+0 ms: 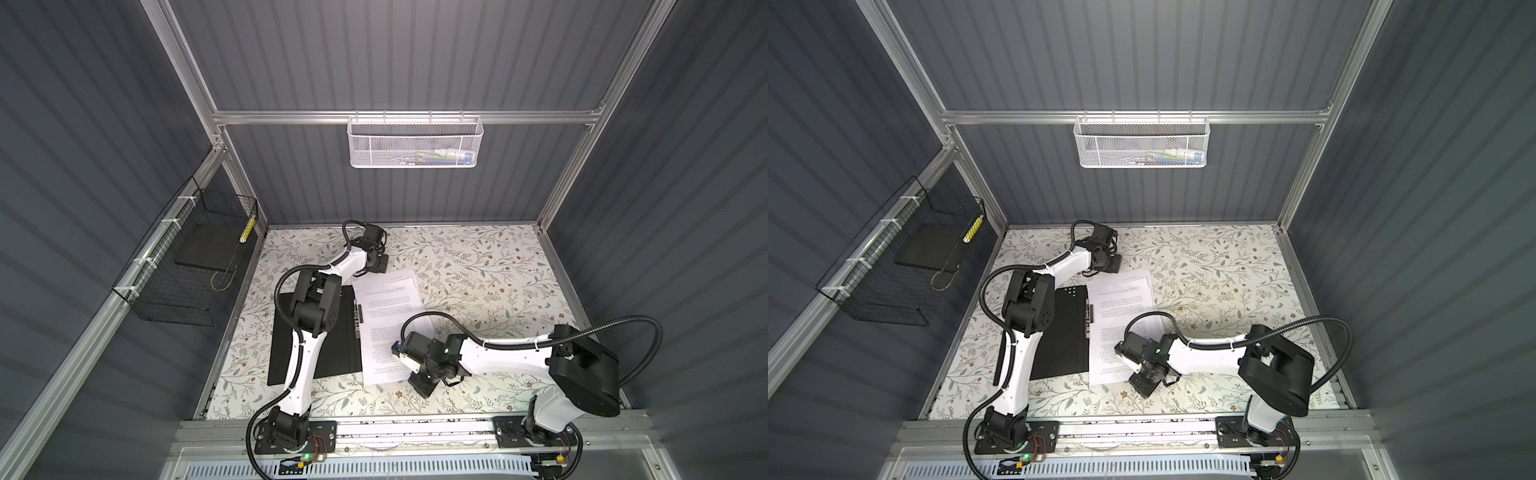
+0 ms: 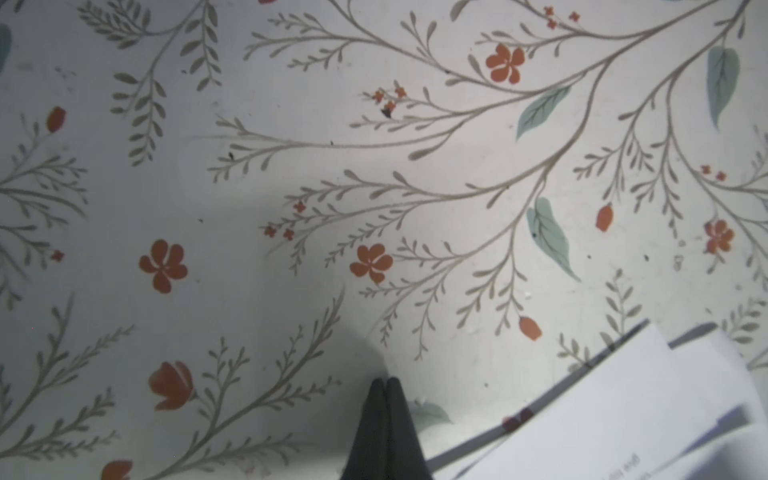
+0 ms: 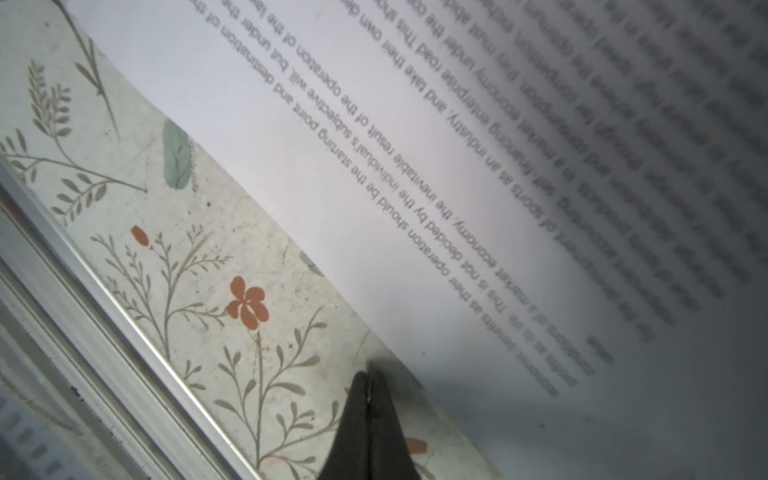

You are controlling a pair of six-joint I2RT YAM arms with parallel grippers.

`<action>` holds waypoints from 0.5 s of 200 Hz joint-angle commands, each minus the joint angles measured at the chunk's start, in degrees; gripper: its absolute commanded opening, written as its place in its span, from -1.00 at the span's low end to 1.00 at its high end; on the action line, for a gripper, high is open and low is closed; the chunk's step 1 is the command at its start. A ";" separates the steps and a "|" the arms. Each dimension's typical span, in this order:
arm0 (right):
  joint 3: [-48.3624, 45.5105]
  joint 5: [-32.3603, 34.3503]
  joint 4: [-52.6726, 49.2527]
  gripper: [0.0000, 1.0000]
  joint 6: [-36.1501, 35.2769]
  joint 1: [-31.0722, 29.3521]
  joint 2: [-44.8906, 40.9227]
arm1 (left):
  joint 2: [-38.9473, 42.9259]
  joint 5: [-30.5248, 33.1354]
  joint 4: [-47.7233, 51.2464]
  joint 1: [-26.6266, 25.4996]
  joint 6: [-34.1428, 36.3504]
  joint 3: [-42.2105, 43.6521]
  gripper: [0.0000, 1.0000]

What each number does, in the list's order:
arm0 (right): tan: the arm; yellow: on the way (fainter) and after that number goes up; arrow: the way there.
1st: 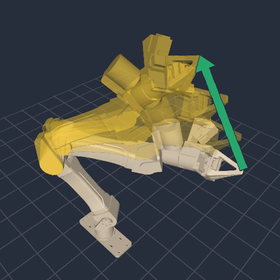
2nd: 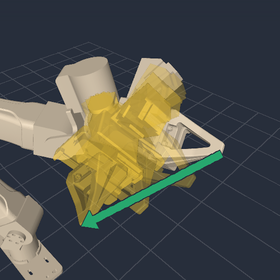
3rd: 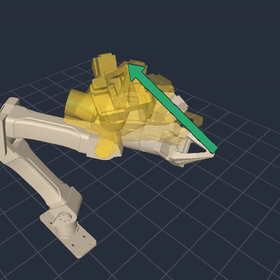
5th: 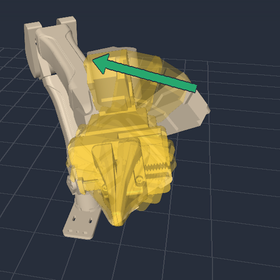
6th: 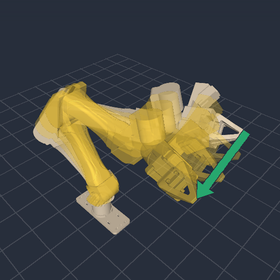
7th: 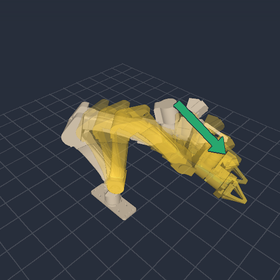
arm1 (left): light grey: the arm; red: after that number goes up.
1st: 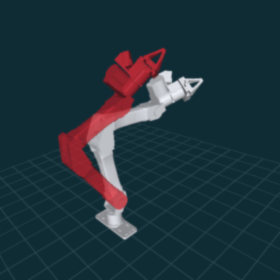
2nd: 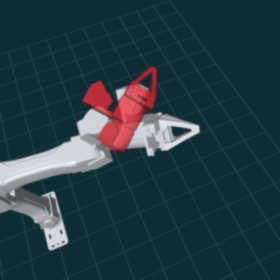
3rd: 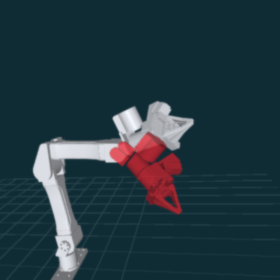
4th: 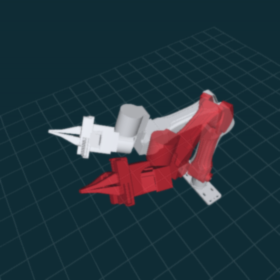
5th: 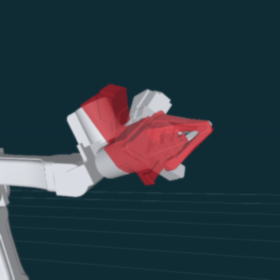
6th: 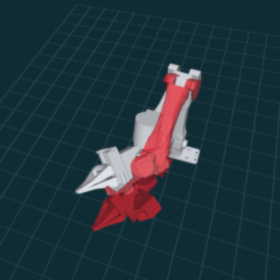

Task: Put the files into the folder

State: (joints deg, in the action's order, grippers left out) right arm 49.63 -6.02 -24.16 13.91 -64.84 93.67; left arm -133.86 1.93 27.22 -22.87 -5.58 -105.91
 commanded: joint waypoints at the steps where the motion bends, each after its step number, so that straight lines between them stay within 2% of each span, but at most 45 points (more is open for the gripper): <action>1: 1.33 2.68 -0.12 -1.00 0.72 -0.22 1.61 | 1.95 -2.80 5.50 0.11 -0.20 5.95 -1.00; 39: 3.09 5.59 0.07 -1.00 1.86 -0.18 3.74 | 3.46 -5.77 9.14 -0.51 2.26 9.01 -1.00; 78: 3.90 6.22 1.14 -1.00 3.40 1.26 4.89 | 6.37 -5.74 9.70 -0.51 3.80 12.77 -1.00; 100: 4.46 5.87 1.42 -1.00 3.54 1.90 4.88 | 6.77 -4.78 10.12 -0.51 4.35 11.90 -1.00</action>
State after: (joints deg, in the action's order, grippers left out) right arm 53.30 -1.45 -22.22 16.47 -63.77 97.47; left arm -126.50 -2.83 30.20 -22.94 -3.27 -95.39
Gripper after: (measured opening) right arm 0.048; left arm 0.054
